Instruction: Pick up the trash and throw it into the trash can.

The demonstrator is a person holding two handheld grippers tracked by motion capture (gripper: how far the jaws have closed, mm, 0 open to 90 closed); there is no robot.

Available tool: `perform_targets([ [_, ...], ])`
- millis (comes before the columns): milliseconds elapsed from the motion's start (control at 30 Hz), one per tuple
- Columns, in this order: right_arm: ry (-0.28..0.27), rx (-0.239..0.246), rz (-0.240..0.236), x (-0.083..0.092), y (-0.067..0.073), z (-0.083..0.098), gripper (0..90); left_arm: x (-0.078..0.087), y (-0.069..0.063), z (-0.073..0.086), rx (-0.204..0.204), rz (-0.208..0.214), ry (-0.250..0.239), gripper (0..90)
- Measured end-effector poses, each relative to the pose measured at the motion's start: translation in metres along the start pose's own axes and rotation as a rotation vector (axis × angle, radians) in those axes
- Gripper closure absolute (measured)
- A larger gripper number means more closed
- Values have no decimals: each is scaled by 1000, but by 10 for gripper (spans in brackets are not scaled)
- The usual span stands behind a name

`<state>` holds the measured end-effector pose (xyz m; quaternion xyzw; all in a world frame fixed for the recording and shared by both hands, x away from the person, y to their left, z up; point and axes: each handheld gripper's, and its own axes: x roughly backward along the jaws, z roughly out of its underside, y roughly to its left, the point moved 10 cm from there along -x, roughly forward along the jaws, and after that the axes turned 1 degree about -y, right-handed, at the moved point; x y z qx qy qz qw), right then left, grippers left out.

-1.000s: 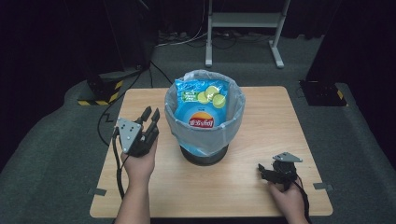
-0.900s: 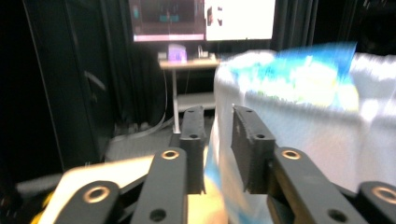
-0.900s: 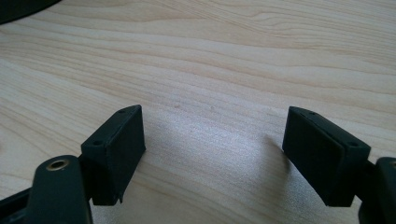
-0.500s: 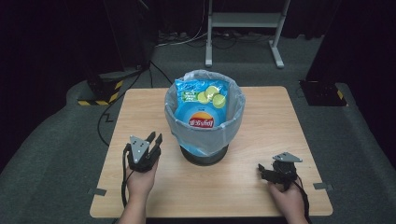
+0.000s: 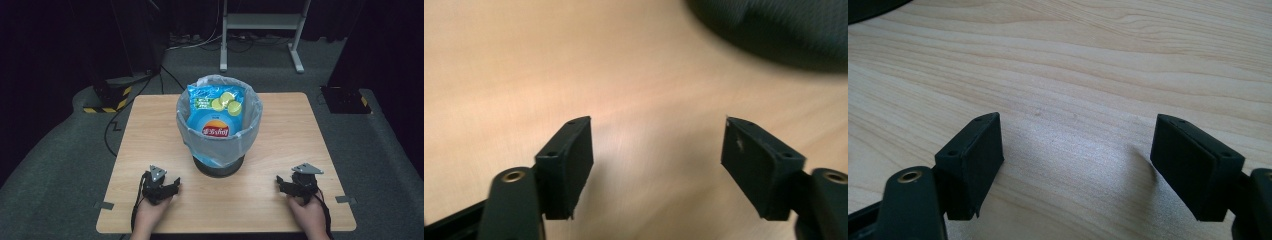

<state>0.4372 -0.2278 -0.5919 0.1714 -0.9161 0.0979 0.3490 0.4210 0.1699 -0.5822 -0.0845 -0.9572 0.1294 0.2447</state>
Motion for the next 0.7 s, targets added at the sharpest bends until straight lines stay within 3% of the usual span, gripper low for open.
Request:
perform_targets([
  [100, -1, 3, 2, 0, 0, 0, 206, 2, -3, 3, -5, -8, -10, 220],
  [133, 2, -6, 1, 0, 0, 0, 206, 3, -4, 6, -38, -7, 10, 220],
  [267, 4, -14, 4, 0, 0, 0, 201, 1, -8, 7, -32, 19, 16, 187],
  [700, 3, -15, 11, -1, 1, 0, 201, 1, -8, 6, -30, 21, 9, 188],
])
